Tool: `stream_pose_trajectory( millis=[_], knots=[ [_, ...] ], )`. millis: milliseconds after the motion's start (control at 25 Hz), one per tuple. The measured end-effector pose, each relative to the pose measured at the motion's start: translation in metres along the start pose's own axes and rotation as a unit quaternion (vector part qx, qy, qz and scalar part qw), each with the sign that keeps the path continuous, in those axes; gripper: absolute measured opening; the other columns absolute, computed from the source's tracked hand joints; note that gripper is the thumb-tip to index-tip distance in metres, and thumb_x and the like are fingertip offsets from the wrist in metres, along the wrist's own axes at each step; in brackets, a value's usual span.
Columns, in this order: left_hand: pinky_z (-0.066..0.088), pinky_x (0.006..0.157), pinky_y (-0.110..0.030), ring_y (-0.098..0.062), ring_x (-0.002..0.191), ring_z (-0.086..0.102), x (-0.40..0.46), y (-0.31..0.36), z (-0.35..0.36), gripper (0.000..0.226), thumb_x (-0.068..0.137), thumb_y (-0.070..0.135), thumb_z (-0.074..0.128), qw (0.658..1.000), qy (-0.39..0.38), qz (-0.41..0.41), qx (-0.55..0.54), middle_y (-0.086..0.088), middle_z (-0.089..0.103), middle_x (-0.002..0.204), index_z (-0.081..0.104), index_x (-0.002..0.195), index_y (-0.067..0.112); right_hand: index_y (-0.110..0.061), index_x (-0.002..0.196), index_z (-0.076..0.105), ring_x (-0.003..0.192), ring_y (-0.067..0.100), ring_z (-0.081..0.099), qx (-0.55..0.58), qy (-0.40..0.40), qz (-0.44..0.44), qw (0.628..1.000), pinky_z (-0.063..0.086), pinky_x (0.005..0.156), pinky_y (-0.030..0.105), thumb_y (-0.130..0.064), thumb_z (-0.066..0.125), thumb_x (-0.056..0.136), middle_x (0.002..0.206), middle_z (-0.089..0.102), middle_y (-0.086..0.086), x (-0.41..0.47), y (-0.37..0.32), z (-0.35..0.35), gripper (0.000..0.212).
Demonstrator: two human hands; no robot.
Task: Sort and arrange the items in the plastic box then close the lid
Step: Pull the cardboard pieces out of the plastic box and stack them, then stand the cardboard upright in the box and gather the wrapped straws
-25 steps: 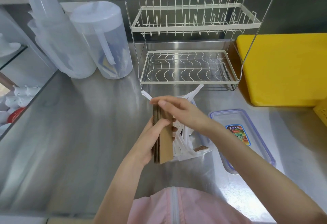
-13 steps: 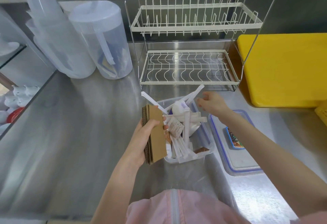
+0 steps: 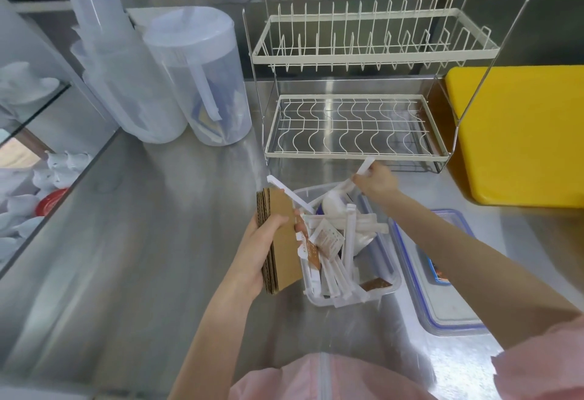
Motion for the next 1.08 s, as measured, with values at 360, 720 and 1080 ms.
stream_pose_trajectory(
  millis=[360,720,1080],
  knots=[
    [0.058,0.061,-0.028,-0.01,0.072,0.07,0.003,0.002,-0.01,0.024,0.083,0.017,0.053,0.999,0.026,0.018,-0.016,0.008,0.075,0.078,0.068,0.083,0.036,0.002,0.089,0.064,0.071,0.019,0.049,-0.019,-0.004,-0.243,0.97,0.034,0.055,0.008,-0.015,0.059,0.084,0.08,0.062,0.015,-0.027,-0.068,0.01,0.018],
    [0.057,0.069,-0.032,-0.009,0.073,0.07,-0.001,-0.003,-0.011,0.035,0.086,0.015,0.051,0.998,0.041,0.034,-0.025,0.003,0.071,0.094,0.053,0.118,0.028,-0.004,0.096,0.065,0.092,0.022,0.058,-0.098,-0.14,-0.284,0.943,0.04,0.08,0.021,0.002,0.055,0.079,0.104,0.061,0.014,-0.104,-0.02,0.029,0.021],
    [0.056,0.075,-0.035,-0.014,0.084,0.068,-0.006,-0.012,-0.006,0.03,0.084,0.021,0.052,0.999,0.045,0.018,-0.004,0.007,0.073,0.091,0.056,0.108,0.04,-0.013,0.119,0.058,0.109,0.028,0.053,-0.145,-0.017,-0.271,0.951,0.041,0.087,0.031,-0.008,0.049,0.088,0.12,0.059,0.011,-0.106,0.001,-0.012,0.032]
  ],
)
Point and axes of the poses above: each hand's wrist, its own x-axis towards the middle knuckle, its own z-axis out of the palm, y = z × x, the point moved 3 cm from there along x, towards the middle knuckle
